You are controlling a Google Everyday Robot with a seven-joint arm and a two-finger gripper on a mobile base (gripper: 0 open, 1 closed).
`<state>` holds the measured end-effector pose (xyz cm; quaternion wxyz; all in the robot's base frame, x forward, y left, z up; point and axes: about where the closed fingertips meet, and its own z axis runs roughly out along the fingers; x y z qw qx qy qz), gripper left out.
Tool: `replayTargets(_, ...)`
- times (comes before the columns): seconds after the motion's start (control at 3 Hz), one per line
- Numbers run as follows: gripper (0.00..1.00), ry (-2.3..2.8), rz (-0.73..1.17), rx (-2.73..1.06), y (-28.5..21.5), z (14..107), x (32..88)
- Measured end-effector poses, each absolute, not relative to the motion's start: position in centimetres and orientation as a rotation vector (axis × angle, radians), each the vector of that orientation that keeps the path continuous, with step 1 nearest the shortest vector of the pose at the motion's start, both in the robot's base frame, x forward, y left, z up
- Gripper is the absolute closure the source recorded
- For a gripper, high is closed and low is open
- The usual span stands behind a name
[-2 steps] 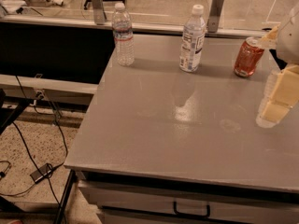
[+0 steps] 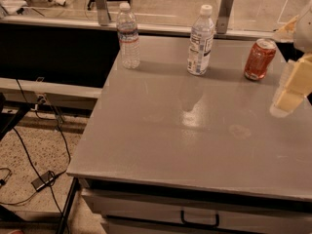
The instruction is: Knock coke can over
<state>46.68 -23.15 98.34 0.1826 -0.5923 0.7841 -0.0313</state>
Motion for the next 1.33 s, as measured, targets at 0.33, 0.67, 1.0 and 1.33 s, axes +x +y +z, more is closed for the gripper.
replayTargets(0.33, 0.00, 2.148, -0.054, -1.558, -26.4, 99.3, 51.3)
replayTargets(0.67, 0.00, 2.043, -0.026, -1.424, -29.1, 100.5, 56.1)
replayTargets(1.0, 0.00, 1.974, 0.005, -1.288, -30.8, 100.1, 60.5)
replayTargets(1.33, 0.00, 1.944, 0.078, -1.142, -32.6, 98.0, 64.4)
